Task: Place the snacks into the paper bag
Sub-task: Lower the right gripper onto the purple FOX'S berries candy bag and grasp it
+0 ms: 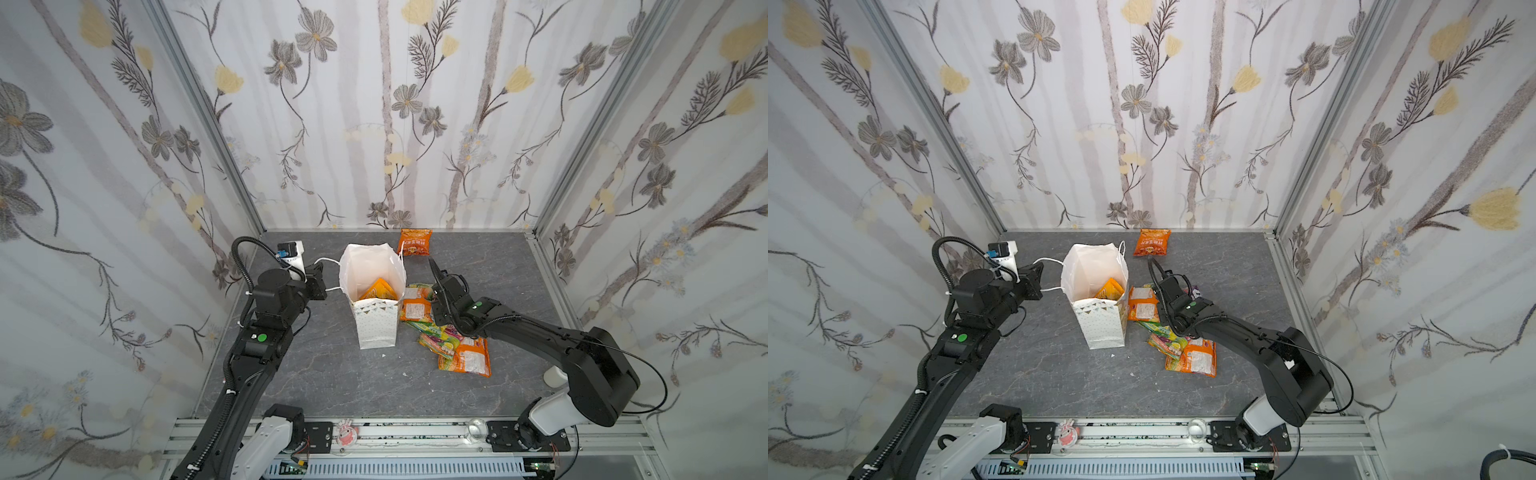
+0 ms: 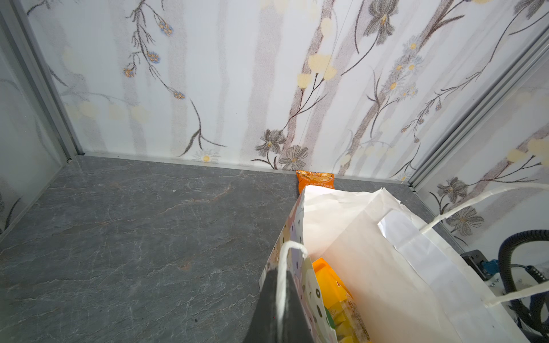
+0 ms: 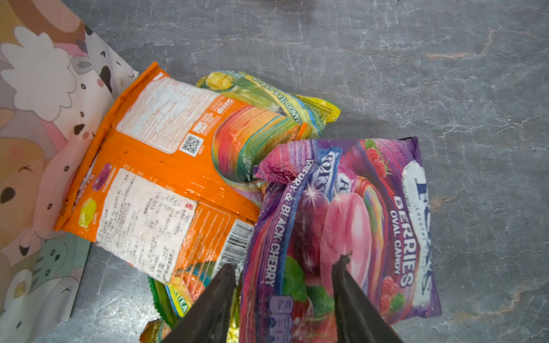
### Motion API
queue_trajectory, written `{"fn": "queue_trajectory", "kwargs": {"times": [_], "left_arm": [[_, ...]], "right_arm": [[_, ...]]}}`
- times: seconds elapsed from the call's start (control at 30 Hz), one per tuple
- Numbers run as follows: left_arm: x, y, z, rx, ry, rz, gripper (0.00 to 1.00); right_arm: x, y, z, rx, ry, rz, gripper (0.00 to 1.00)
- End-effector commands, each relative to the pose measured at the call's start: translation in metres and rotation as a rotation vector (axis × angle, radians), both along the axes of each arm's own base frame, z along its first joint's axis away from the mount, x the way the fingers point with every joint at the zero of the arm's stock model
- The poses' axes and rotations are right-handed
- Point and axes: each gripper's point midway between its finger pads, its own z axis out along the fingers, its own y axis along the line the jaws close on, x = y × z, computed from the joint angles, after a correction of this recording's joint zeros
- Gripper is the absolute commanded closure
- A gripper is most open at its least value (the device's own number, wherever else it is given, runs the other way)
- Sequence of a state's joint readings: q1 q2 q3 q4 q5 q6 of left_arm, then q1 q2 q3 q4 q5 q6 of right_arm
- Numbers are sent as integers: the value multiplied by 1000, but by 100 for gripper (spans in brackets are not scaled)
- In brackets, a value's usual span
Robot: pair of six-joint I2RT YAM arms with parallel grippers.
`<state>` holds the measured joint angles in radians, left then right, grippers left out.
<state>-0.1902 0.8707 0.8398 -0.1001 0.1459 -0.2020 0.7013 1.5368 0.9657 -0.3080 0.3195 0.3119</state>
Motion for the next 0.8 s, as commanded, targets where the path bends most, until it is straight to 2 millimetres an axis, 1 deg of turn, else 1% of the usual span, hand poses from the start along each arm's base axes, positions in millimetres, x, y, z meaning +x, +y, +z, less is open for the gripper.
{"fn": "queue_trajectory", "kwargs": {"times": [0.0, 0.13, 0.3, 0.37, 0.4, 0.43, 0.63, 0.77], "left_arm": [[2, 1, 8, 4, -38, 5, 100], [2, 2, 8, 5, -37, 7, 100], [2, 1, 8, 7, -37, 6, 100], [3, 1, 7, 8, -36, 6, 100], [2, 1, 7, 7, -36, 5, 100], [3, 1, 8, 8, -37, 6, 100], [3, 1, 7, 8, -35, 6, 100], [2, 1, 7, 7, -36, 6, 100]], "right_arm": [[-6, 3, -9, -7, 34, 30, 46], [-6, 3, -11, -2, 27, 29, 44], [-4, 1, -23, -38, 40, 25, 44], [-3, 0, -23, -41, 37, 22, 45], [-3, 0, -31, -56, 50, 21, 47], [-3, 0, -34, -64, 57, 20, 50], [-1, -2, -34, -60, 48, 1, 64], [0, -5, -31, -63, 36, -12, 80]]}}
